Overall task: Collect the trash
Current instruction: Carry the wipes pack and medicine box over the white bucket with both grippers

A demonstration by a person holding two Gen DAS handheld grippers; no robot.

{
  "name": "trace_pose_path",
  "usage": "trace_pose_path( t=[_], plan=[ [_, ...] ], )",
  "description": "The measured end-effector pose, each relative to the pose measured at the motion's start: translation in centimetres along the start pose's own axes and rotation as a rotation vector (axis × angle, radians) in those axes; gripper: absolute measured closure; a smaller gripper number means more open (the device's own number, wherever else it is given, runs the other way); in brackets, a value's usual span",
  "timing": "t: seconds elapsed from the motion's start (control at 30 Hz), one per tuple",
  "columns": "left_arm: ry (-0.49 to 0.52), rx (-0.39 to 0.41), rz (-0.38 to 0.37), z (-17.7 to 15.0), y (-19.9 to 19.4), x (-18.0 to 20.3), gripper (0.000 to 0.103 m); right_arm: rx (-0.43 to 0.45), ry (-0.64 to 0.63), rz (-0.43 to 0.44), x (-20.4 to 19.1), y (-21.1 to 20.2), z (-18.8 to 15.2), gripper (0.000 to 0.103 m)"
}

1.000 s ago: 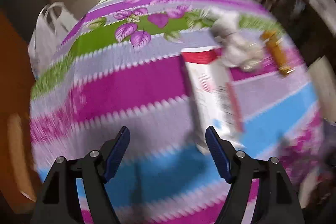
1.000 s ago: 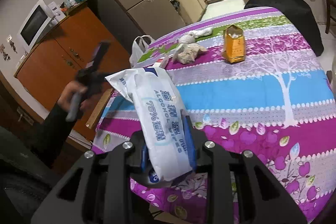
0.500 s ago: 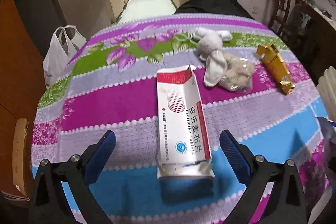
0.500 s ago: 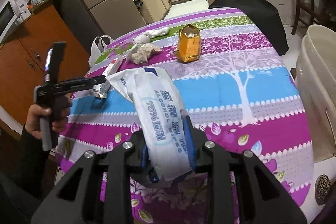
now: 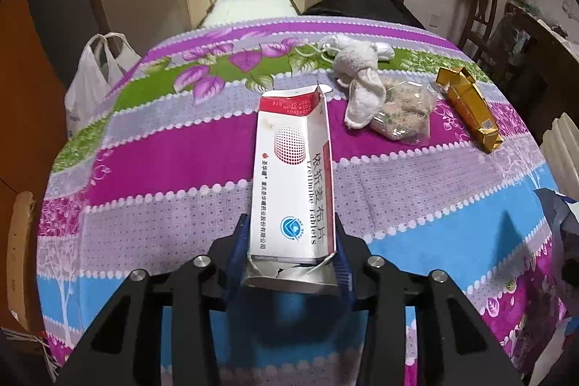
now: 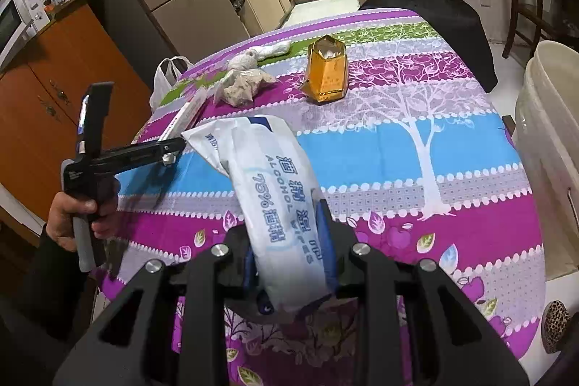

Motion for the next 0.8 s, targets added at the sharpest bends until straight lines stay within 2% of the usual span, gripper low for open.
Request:
trace_pose_path(
  t=[0.3, 0.53, 0.8],
  plan=[
    [0.015, 0.125, 0.098, -0.7, -6.2, 2.5, 0.062, 0.004, -0.041, -0.034, -1.1, -0.7, 0.9, 0.076],
    [0.047, 0.171, 0.097, -1.3, -9.5, 5.8, 0.063, 0.007, -0.034, -0.05, -0.6, -1.9, 0.5, 0.076],
    [0.105, 0.219, 0.088, -0.9, -12.3, 9.9, 0.063, 0.066, -0.043, -0.1, 1.1, -6.3, 1.8, 0.076]
  ],
)
Point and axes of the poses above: each gripper's, at about its wrist camera, not at the fingertips, and y roughly the way its jaws point, x to its right, z to its top, the point moved 7 cm from there along y, roughly the way its jaws point, and after that the axes turned 11 degrees about z, right-handed, at the moved point
